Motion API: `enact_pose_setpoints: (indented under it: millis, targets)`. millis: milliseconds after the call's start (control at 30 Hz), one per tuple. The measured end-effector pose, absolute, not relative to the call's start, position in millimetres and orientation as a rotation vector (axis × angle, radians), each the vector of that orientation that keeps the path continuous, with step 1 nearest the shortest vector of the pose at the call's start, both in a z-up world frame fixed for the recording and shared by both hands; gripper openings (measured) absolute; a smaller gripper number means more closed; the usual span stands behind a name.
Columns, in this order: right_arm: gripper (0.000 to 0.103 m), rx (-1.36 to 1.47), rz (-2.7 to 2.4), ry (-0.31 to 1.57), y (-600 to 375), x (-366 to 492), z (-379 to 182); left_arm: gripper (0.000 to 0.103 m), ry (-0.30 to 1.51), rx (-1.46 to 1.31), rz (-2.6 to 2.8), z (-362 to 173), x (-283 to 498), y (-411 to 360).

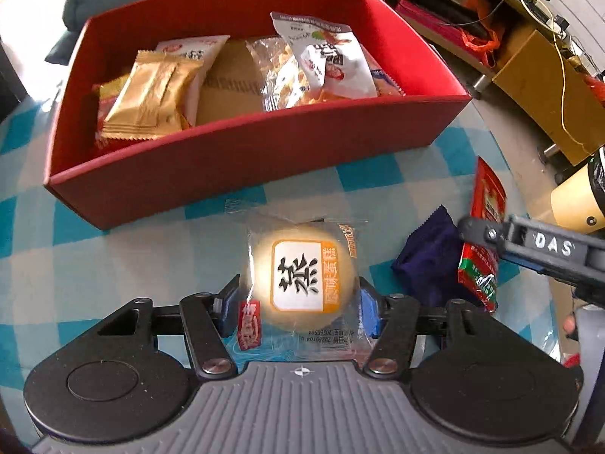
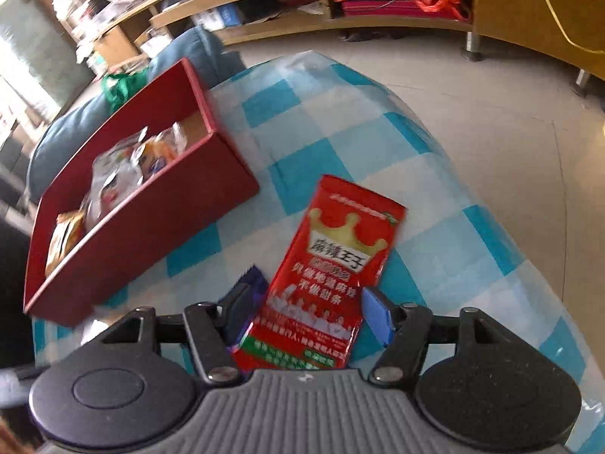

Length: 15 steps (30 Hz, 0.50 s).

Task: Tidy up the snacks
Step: 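Grasp the round cake bun with the left tool while the right tool grasps the red spicy-strip pack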

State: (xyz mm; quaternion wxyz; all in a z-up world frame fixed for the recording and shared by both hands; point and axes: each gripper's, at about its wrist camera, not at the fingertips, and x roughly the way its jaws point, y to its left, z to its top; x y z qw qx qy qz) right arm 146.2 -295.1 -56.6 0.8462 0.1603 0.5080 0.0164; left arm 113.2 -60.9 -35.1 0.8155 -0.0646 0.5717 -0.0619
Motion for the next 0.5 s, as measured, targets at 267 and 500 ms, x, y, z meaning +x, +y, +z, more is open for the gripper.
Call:
enact_pose_setpoints:
  millis: [267,500]
  targets:
    - [0.064,0.226,0.032,1.050,-283.3,146.1,-59.1,0.080,1.210,-0.142,-0.180,-37.5,119.6,-58.8]
    - [0.047,0.201,0.095,1.036,-283.2,137.6,-51.0,0.067,1.208,-0.099,-0.176,-34.8,117.3,-61.5]
